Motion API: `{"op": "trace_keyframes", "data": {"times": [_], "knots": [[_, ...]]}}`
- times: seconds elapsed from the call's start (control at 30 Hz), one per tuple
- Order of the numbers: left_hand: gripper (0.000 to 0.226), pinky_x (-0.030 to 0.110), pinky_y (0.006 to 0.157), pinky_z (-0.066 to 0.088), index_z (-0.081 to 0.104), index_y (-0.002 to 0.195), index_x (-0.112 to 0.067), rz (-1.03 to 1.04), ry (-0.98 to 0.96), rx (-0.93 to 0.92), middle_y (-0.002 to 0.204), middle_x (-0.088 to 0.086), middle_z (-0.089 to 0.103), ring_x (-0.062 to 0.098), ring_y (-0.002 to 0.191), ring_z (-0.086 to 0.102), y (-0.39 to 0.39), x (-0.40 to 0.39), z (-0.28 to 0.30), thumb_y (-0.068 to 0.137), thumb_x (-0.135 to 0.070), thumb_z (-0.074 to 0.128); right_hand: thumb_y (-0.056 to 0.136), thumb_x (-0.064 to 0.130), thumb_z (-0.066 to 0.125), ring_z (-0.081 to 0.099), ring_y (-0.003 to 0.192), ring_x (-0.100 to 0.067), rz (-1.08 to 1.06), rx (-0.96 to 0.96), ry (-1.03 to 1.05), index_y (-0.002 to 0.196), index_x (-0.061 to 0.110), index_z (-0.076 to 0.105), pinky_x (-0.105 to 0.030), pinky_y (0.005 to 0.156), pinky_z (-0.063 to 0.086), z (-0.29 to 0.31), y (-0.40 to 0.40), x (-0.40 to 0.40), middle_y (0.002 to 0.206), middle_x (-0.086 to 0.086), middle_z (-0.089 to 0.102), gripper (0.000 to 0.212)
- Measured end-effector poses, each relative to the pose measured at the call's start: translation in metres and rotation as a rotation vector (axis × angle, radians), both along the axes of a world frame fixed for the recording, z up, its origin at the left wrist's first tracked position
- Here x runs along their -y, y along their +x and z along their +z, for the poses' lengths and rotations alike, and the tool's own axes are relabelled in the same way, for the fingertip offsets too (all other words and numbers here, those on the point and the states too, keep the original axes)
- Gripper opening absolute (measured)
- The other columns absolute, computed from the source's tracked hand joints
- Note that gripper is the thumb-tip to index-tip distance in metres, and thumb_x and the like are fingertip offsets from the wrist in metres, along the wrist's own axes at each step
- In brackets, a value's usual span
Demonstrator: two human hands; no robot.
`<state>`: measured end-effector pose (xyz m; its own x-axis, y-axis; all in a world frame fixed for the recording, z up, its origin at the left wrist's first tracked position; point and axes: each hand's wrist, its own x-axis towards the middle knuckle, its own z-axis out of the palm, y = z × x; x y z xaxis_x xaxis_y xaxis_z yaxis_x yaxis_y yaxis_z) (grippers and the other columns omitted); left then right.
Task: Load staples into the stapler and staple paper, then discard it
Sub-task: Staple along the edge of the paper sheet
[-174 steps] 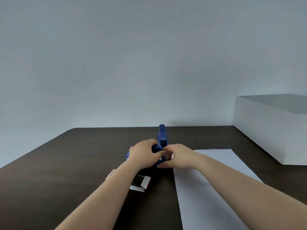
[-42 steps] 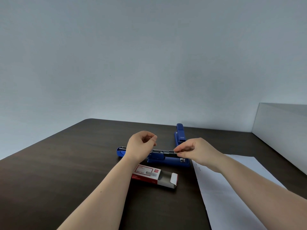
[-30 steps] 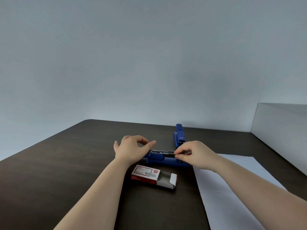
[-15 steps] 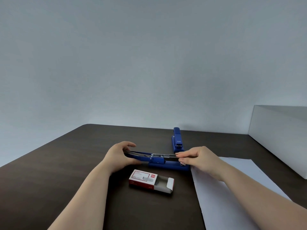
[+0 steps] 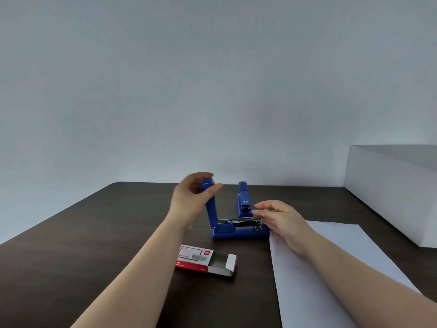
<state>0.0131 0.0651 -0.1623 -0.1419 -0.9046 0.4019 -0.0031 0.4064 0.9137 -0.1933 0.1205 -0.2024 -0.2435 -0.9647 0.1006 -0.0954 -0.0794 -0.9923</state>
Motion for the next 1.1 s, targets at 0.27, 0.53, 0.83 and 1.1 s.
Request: {"op": "trace_keyframes", "data": {"times": [0.27, 0.53, 0.83, 1.1], "knots": [[0.037, 0.012, 0.075, 0.045, 0.062, 0.119, -0.027, -0.142, -0.044, 0.348, 0.102, -0.012, 0.068, 0.002, 0.091, 0.062, -0.038, -0.004, -0.011, 0.083, -0.023, 0.071, 0.096, 0.015, 0.043, 0.056, 0.11, -0.021, -0.354, -0.738, 0.037, 0.118, 0.018, 0.06, -0.031, 0.087, 0.045, 0.0, -0.03, 0.005, 0.119, -0.002, 0.063, 0.027], [0.042, 0.024, 0.096, 0.039, 0.057, 0.13, -0.026, -0.199, -0.052, 0.752, 0.121, -0.011, 0.059, 0.008, 0.108, 0.054, -0.033, -0.001, -0.028, 0.088, -0.03, 0.064, 0.094, 0.052, 0.033, 0.041, 0.123, -0.026, -0.32, -1.221, 0.409, 0.122, 0.028, 0.049, -0.046, 0.099, 0.034, -0.008, -0.047, -0.003, 0.125, -0.005, 0.05, 0.041], [0.039, 0.03, 0.102, 0.042, 0.059, 0.126, -0.03, -0.252, -0.065, 0.76, 0.12, -0.012, 0.061, 0.009, 0.109, 0.056, -0.024, -0.004, -0.027, 0.088, -0.028, 0.064, 0.097, 0.045, 0.033, 0.054, 0.09, -0.018, -0.244, -1.118, 0.257, 0.076, 0.024, 0.047, -0.042, 0.092, 0.032, -0.005, -0.049, -0.003, 0.084, 0.004, 0.061, 0.033], [0.036, 0.027, 0.1, 0.043, 0.063, 0.122, -0.031, -0.268, -0.053, 0.723, 0.118, -0.013, 0.063, 0.006, 0.107, 0.058, -0.023, -0.002, -0.028, 0.085, -0.028, 0.067, 0.094, 0.046, 0.044, 0.051, 0.072, -0.014, -0.214, -1.087, 0.185, 0.074, 0.023, 0.046, -0.04, 0.086, 0.035, 0.006, -0.036, 0.008, 0.071, 0.008, 0.053, 0.031]]}}
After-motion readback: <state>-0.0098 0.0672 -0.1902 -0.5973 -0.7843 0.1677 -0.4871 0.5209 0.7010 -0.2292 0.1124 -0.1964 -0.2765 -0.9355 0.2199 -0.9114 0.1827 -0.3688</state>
